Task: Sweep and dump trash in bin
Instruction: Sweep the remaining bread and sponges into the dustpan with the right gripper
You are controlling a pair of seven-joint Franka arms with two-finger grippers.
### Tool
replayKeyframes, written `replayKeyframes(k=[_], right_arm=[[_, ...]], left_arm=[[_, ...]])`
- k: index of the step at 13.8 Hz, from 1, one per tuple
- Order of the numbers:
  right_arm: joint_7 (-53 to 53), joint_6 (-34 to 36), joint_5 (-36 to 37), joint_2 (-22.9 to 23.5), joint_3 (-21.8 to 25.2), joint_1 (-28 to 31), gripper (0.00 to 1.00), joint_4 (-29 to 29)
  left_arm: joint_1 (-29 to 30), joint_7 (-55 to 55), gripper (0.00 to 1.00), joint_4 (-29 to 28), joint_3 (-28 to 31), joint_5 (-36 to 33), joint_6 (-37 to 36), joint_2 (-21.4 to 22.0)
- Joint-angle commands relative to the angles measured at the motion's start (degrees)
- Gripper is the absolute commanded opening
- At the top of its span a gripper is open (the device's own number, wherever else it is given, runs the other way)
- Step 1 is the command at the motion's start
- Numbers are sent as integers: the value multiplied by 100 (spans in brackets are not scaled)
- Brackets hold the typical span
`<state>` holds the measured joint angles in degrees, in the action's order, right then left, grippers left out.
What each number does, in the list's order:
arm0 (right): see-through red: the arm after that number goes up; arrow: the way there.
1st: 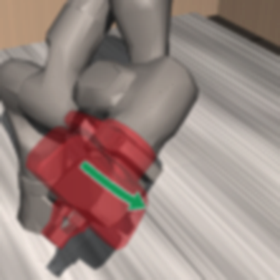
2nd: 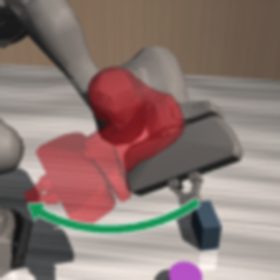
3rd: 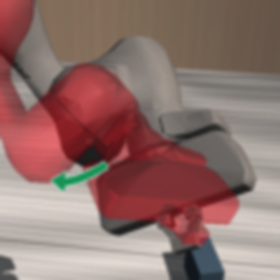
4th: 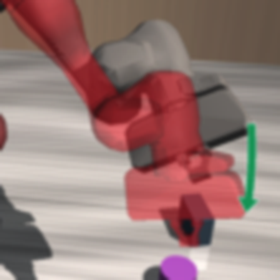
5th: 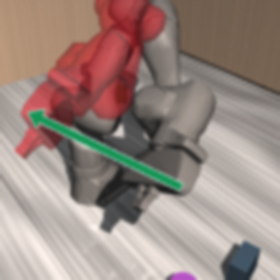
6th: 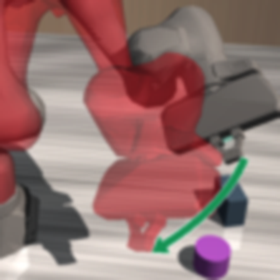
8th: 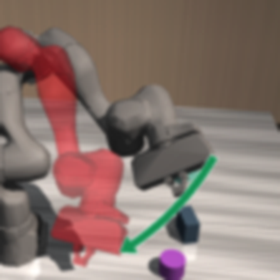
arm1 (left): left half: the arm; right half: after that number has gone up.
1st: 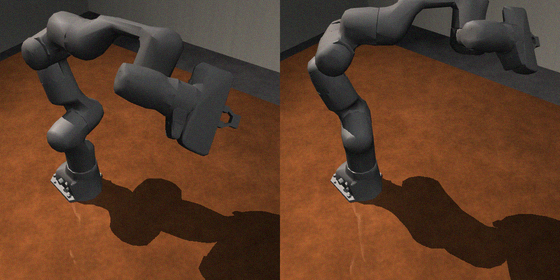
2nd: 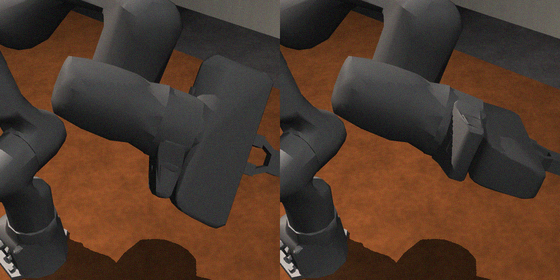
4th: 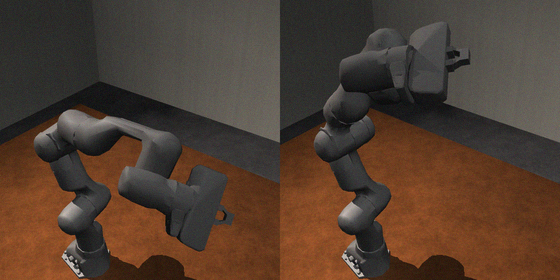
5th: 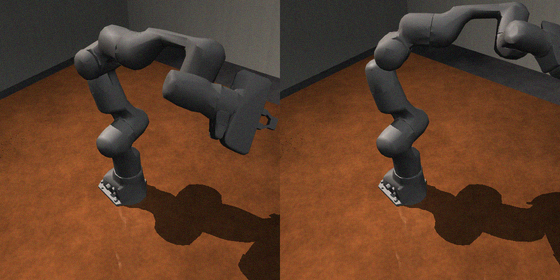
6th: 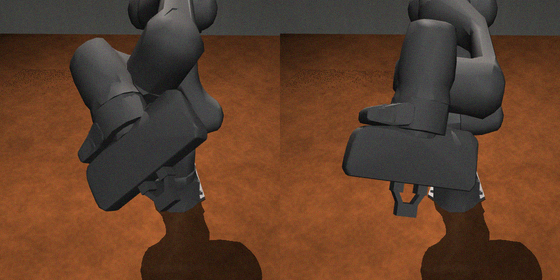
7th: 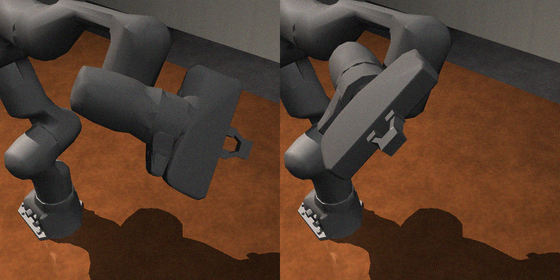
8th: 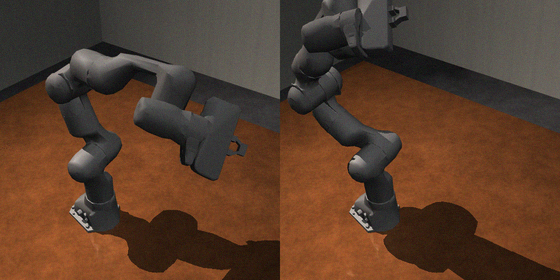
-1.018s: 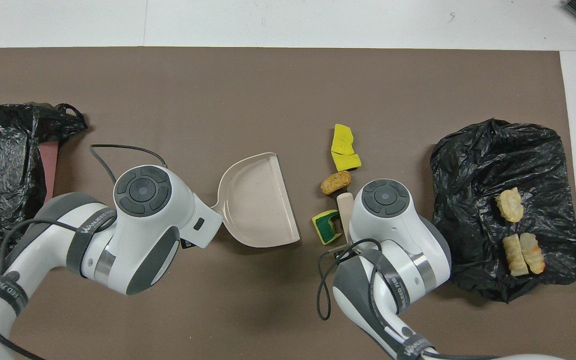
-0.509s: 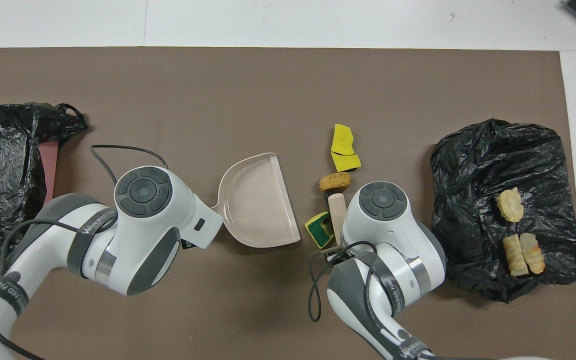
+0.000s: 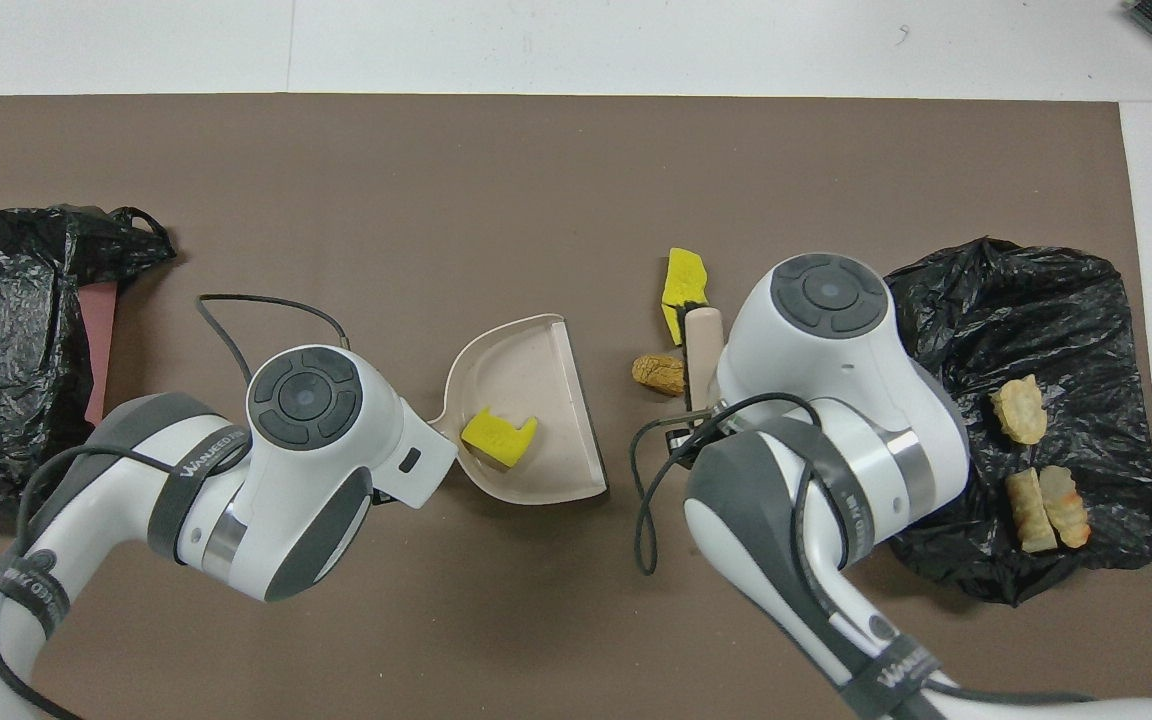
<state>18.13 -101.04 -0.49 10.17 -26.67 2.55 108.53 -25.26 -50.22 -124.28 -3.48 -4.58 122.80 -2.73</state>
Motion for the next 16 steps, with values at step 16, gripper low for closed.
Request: replayKeyframes(k=[16], right_arm=[[436, 2282, 1677, 3167, -1076, -290, 0, -3216]], left_arm=[[-93, 354, 0, -264, 58, -113, 262, 194]])
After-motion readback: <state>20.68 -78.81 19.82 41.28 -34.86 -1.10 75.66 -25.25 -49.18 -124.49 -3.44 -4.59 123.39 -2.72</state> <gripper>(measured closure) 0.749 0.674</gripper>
